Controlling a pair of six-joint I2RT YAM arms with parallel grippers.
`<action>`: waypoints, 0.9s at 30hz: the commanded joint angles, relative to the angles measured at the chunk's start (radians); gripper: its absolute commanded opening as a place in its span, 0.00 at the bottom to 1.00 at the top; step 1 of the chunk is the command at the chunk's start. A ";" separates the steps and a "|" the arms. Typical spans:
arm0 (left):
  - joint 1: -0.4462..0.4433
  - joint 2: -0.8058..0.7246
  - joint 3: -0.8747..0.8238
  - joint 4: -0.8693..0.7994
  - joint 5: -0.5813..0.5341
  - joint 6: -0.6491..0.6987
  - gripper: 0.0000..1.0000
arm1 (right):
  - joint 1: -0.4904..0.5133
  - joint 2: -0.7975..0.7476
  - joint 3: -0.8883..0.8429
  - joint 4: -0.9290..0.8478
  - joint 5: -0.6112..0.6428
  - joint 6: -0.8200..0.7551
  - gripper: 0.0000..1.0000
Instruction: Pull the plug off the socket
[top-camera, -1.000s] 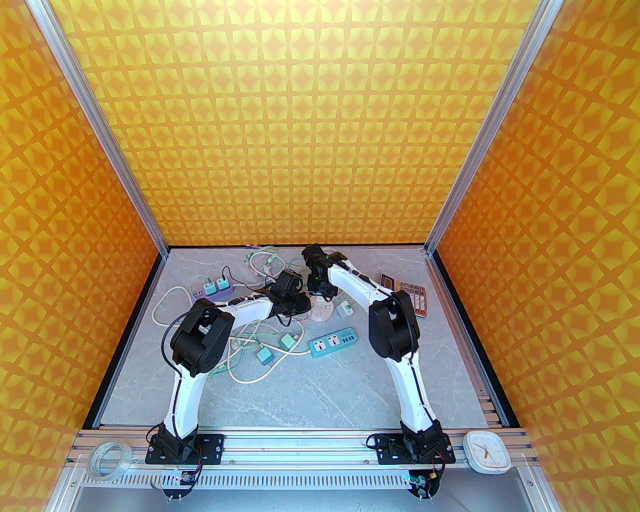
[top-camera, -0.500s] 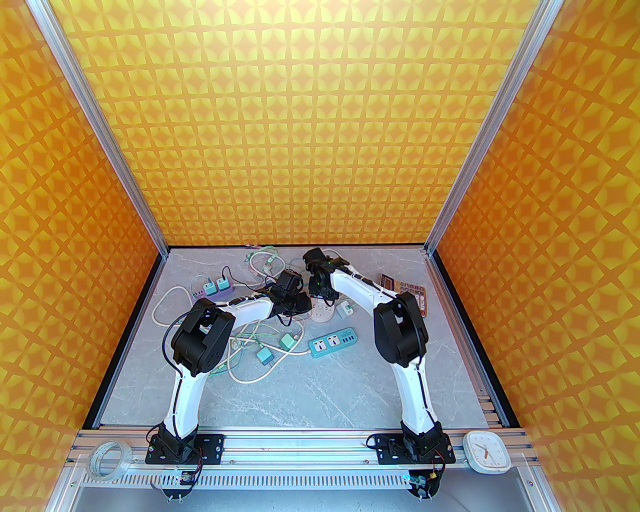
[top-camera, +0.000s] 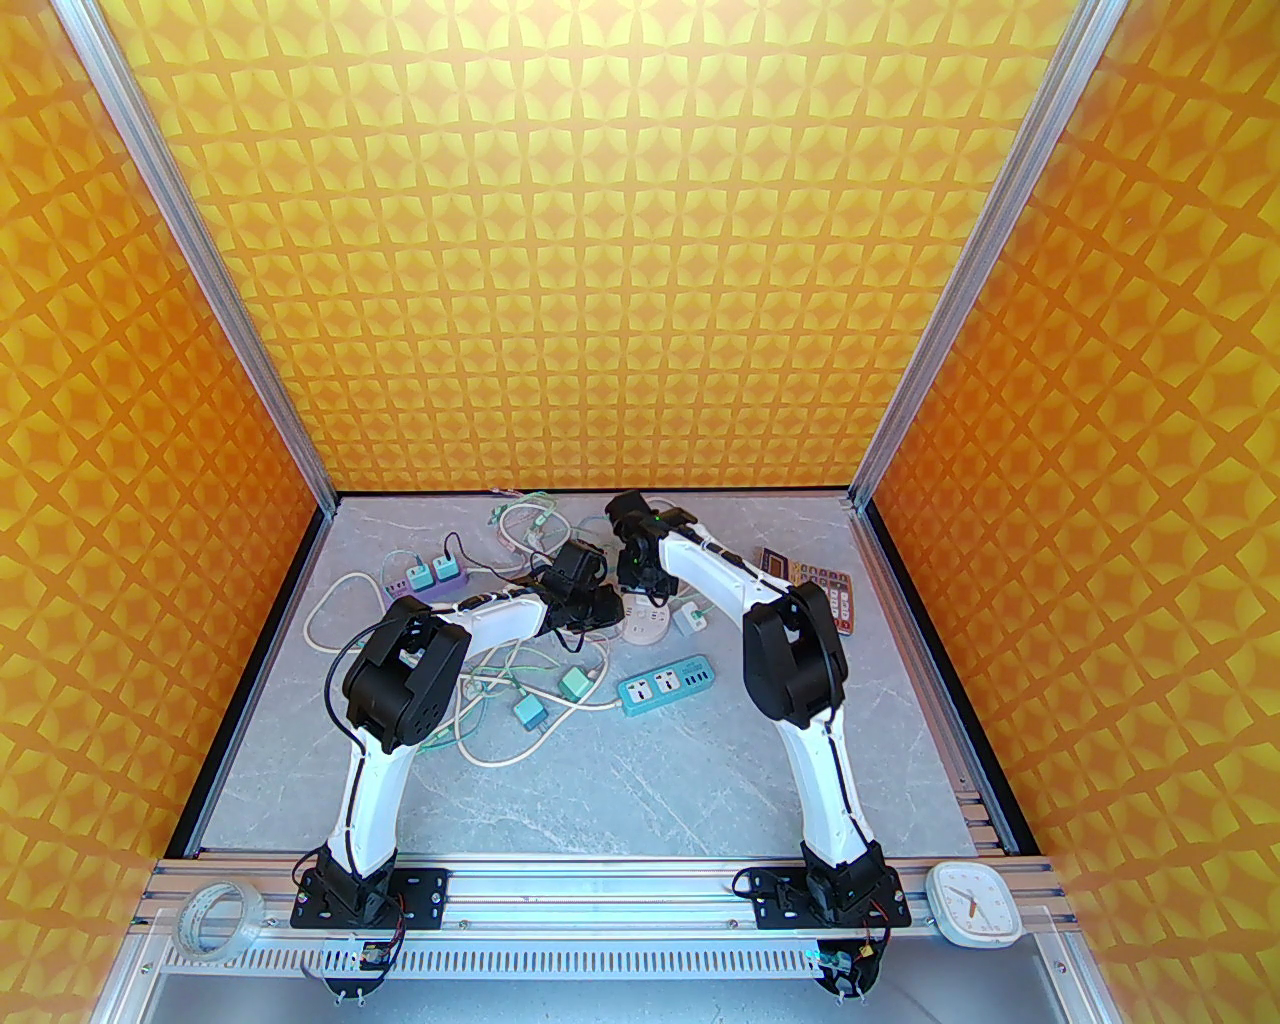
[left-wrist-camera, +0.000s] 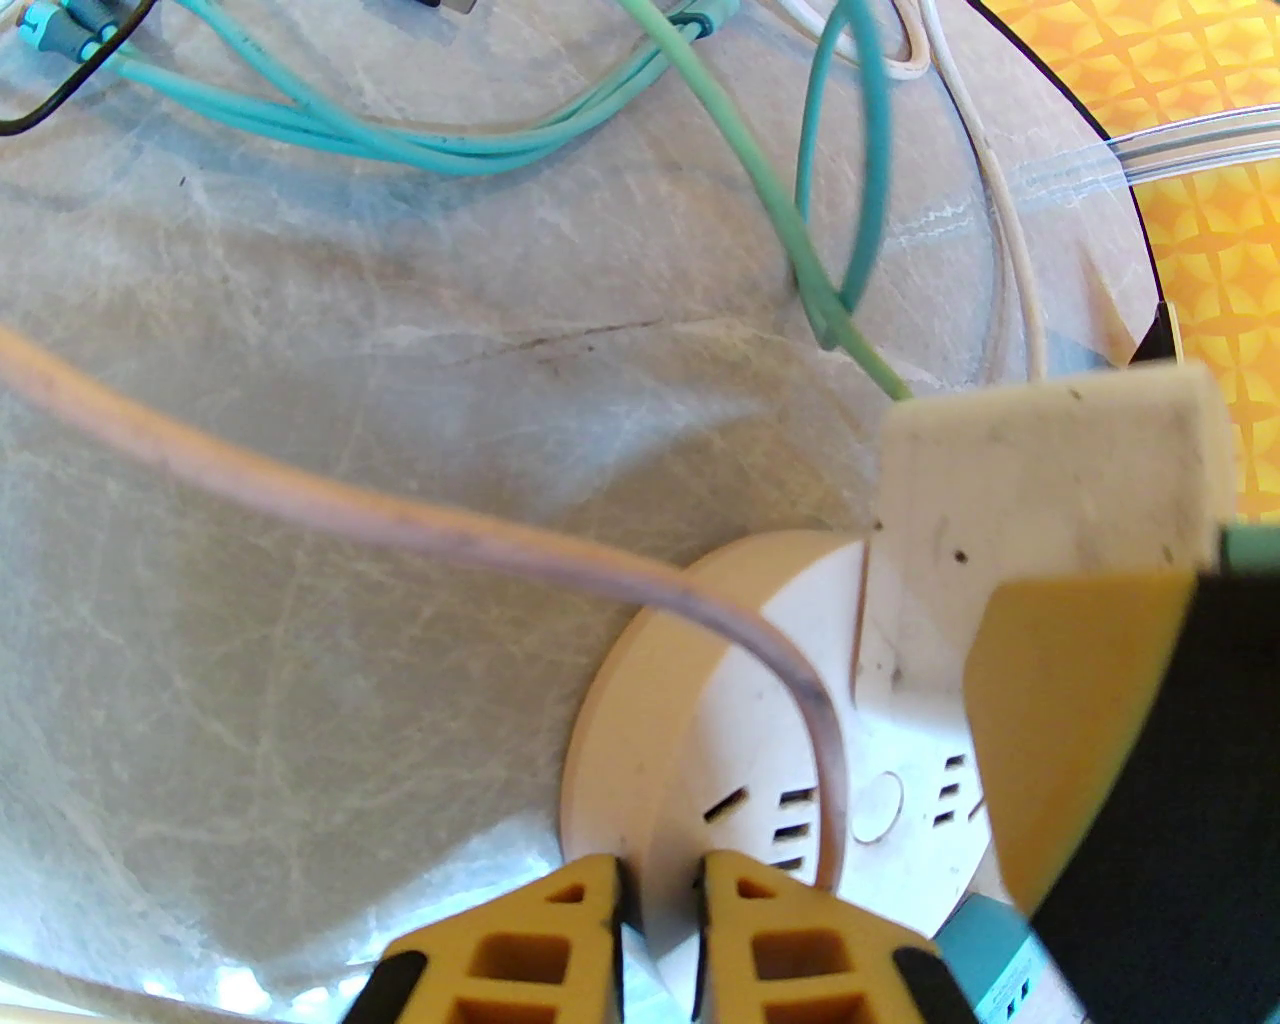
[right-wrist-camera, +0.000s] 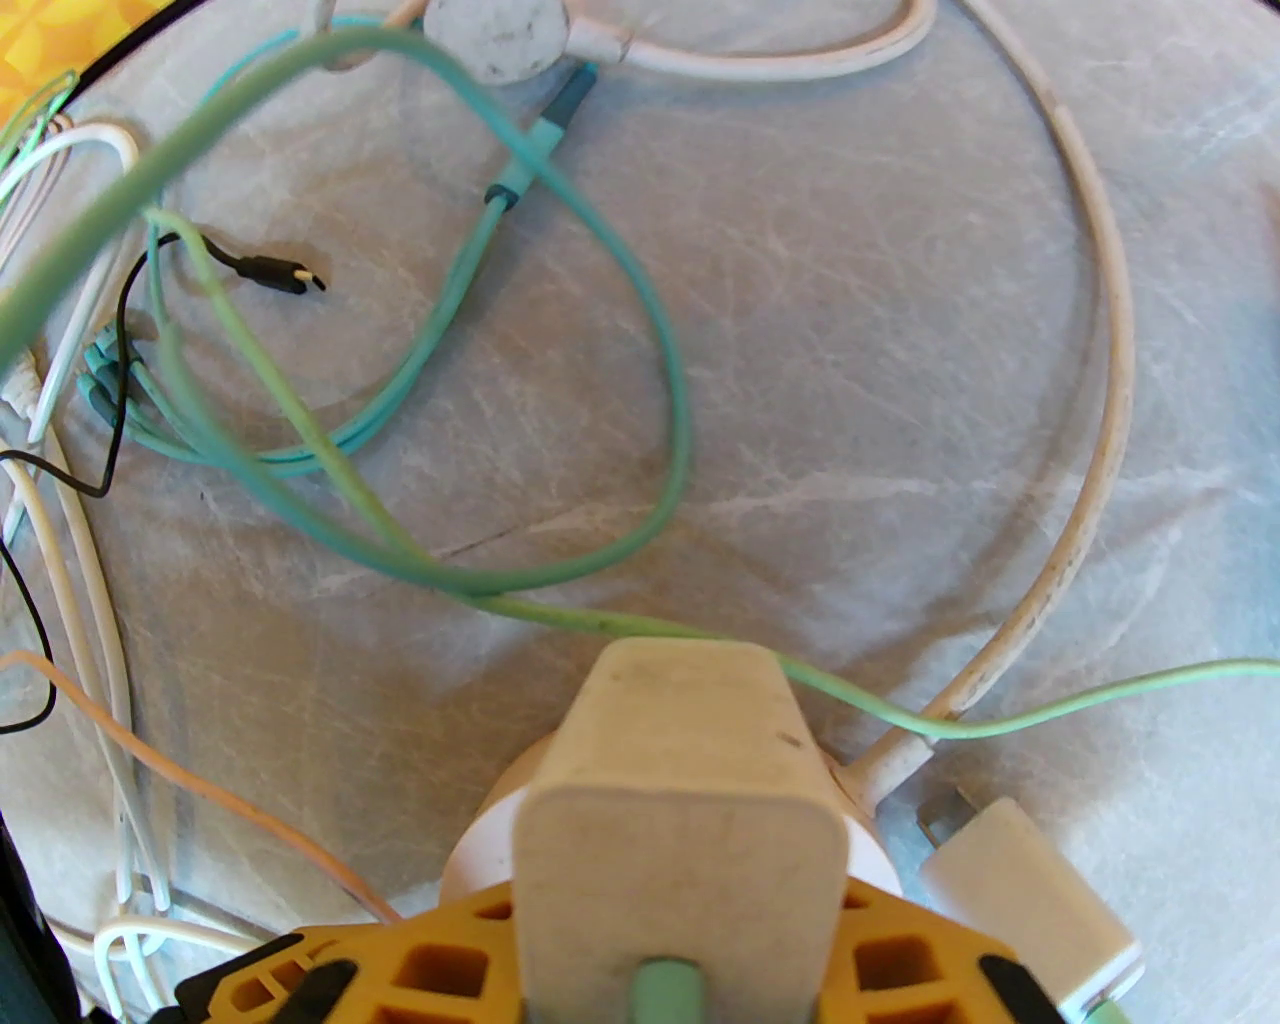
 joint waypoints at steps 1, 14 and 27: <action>-0.051 0.147 -0.086 -0.168 0.004 0.026 0.15 | 0.042 -0.018 0.057 0.048 -0.240 0.003 0.10; -0.050 0.088 -0.095 -0.005 0.108 -0.031 0.50 | 0.061 -0.105 -0.143 0.195 -0.275 0.067 0.10; -0.087 0.174 -0.062 -0.132 0.023 -0.041 0.21 | 0.145 -0.179 -0.211 0.175 -0.181 0.089 0.10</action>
